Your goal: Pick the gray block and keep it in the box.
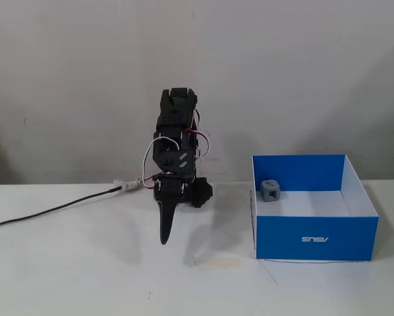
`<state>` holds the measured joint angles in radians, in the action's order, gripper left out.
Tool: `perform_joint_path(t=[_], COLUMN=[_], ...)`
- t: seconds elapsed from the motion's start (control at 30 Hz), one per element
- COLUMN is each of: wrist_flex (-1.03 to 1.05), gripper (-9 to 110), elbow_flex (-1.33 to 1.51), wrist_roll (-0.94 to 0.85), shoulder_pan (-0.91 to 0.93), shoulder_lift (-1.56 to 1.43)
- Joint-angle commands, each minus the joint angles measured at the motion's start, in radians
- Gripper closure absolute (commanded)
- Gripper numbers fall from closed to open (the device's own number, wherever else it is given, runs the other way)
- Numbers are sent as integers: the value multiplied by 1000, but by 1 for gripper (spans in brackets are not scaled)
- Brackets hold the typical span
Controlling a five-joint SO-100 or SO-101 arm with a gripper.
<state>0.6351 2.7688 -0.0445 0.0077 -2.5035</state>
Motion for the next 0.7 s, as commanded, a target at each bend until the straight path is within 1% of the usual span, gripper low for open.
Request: perform_joint_path(t=[0.0, 0.07, 0.1, 0.17, 0.2, 0.23, 0.4, 0.67], wrist_flex=[11, 38, 80, 250, 368, 377, 443, 453], gripper=[101, 101, 101, 101, 101, 101, 101, 101], elbow_flex=[-3, 57, 115, 247, 302, 284, 281, 278], wrist_roll=[9, 9, 9, 9, 8, 8, 9, -5], shoulder_pan=[12, 20, 18, 2, -11, -18, -12, -25], shoulder_lift=[-60, -173, -311, -715, -933, -891, -925, -925])
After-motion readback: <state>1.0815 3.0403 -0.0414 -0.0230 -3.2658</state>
